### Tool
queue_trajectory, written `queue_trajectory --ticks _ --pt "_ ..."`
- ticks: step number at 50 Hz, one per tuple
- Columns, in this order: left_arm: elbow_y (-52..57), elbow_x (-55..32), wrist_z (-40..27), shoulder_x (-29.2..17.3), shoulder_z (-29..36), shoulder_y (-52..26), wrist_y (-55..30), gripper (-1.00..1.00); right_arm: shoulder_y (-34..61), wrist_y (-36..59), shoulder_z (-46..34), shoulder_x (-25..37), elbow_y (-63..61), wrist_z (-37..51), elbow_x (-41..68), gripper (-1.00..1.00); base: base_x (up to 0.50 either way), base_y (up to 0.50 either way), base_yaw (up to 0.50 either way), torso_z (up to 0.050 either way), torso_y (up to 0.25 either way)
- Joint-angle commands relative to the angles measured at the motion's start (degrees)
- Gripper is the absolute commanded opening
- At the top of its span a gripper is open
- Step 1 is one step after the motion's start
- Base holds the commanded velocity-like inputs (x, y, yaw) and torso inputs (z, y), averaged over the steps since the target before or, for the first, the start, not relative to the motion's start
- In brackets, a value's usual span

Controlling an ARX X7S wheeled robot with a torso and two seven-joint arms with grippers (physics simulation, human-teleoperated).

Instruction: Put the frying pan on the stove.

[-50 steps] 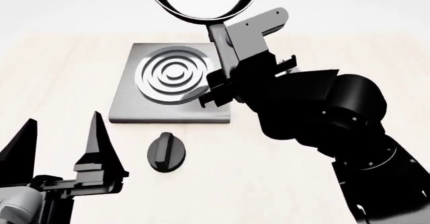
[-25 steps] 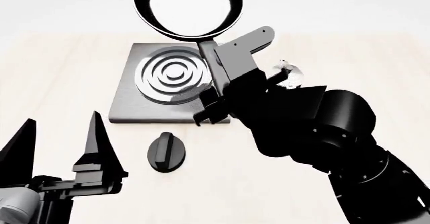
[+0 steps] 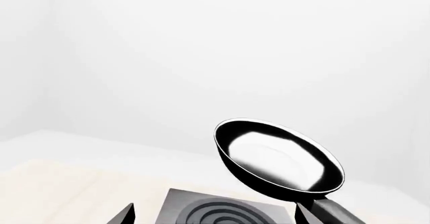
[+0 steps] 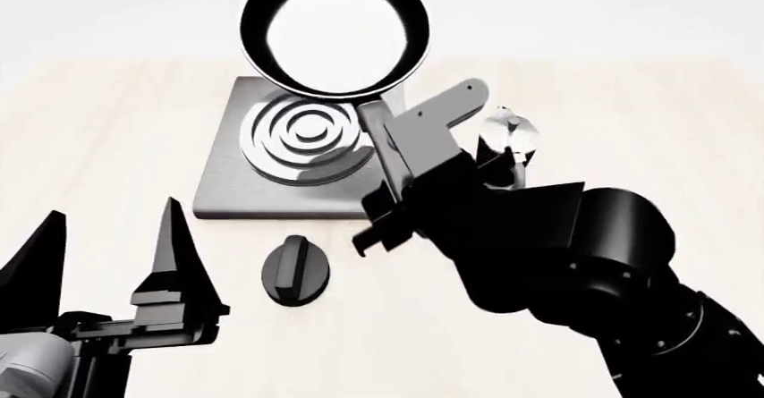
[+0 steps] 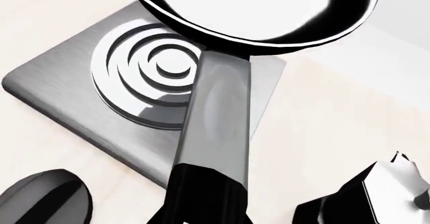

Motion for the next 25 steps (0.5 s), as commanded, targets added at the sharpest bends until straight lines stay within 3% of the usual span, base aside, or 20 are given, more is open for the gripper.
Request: queue_trajectory --ticks 1,25 --pt "-0.16 0.03 -0.10 -0.20 0.16 0.10 0.32 1.00 0.78 -0.02 -0.17 0.04 -1.20 -0.64 -4.35 -1.00 0.00 0.00 0.00 0.000 0.000" --pt "0.02 -0.82 -0.94 -0.91 -0.27 0.17 0.70 1.00 1.45 -1.55 -4.46 -0.48 1.27 -4.60 -6.12 -1.00 0.00 0.00 0.00 0.000 0.002"
